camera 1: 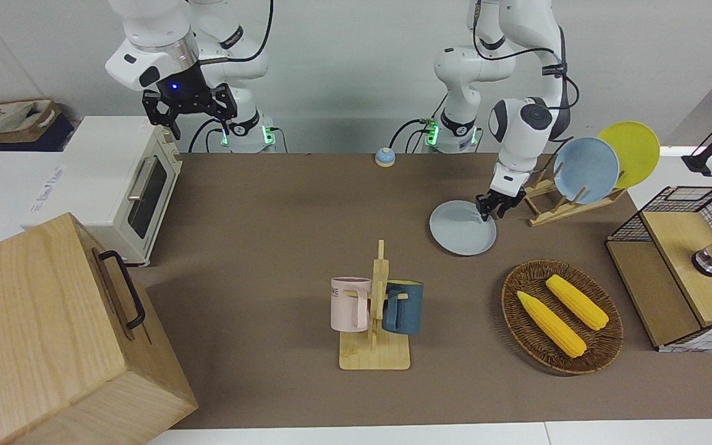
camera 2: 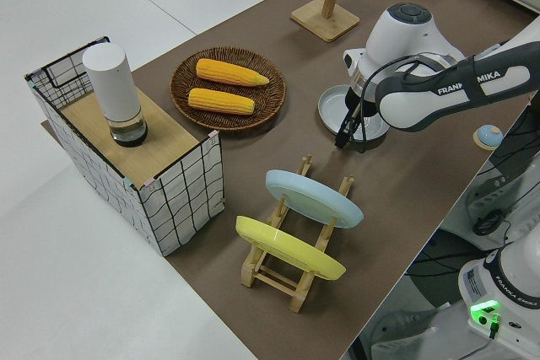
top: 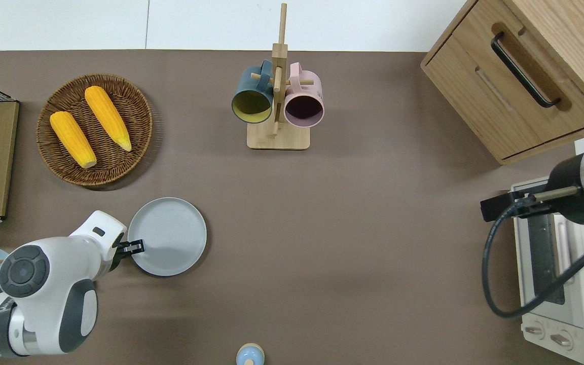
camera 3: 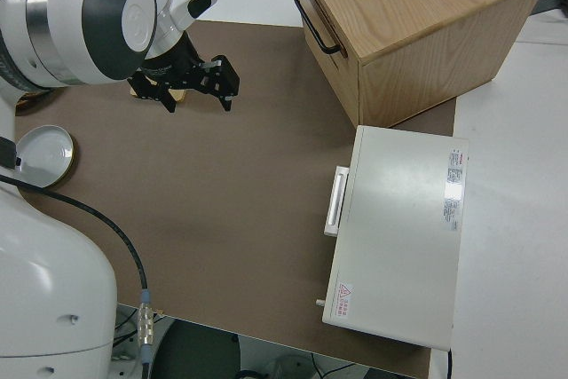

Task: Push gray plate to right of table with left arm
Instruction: 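Lower the left gripper against the gray plate's edge nearest the arm, then push the gray plate with the left gripper across the table toward the toaster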

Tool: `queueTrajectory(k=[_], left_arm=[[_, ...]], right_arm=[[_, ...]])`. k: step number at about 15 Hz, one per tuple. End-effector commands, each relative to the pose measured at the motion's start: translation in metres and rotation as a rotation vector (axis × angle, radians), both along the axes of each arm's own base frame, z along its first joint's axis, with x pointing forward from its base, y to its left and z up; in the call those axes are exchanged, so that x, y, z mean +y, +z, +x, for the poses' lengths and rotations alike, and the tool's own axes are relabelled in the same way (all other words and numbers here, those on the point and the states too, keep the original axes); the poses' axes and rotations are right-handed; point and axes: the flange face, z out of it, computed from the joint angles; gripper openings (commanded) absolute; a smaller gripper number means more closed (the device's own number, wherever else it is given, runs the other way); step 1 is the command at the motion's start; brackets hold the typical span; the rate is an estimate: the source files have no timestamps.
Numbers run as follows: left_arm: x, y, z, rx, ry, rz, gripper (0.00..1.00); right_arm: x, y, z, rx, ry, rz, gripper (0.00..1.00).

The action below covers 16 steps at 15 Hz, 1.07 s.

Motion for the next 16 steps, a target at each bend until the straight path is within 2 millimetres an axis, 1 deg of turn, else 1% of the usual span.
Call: queueTrajectory(k=[1,2,9,14,16], left_arm=[[0.001,-0.022,0.002,-0.024,-0.010,0.003,0.27],[0.001,-0.020,0.001,-0.023,-0.013,0.004,0.00],[-0.001,-0.020,0.001,-0.019,-0.024,0.005,0.00],[-0.011,-0.020,0.003,-0.022,-0.001,0.001,0.00],[-0.019,-0.020,0.005,-0.022,0.018,-0.003,0.00]], right_arm=[[-0.002,0.004,-0.002,0.002,-0.018,0.004,0.983],[-0.002,0.004,-0.002,0.002,-0.016,0.004,0.983],[-0.003,0.004,-0.002,0.002,-0.018,0.002,0.983],[-0.003,0.004,-0.002,0.002,-0.018,0.002,0.983],[-0.002,0.004,-0.002,0.002,-0.018,0.004,0.983]])
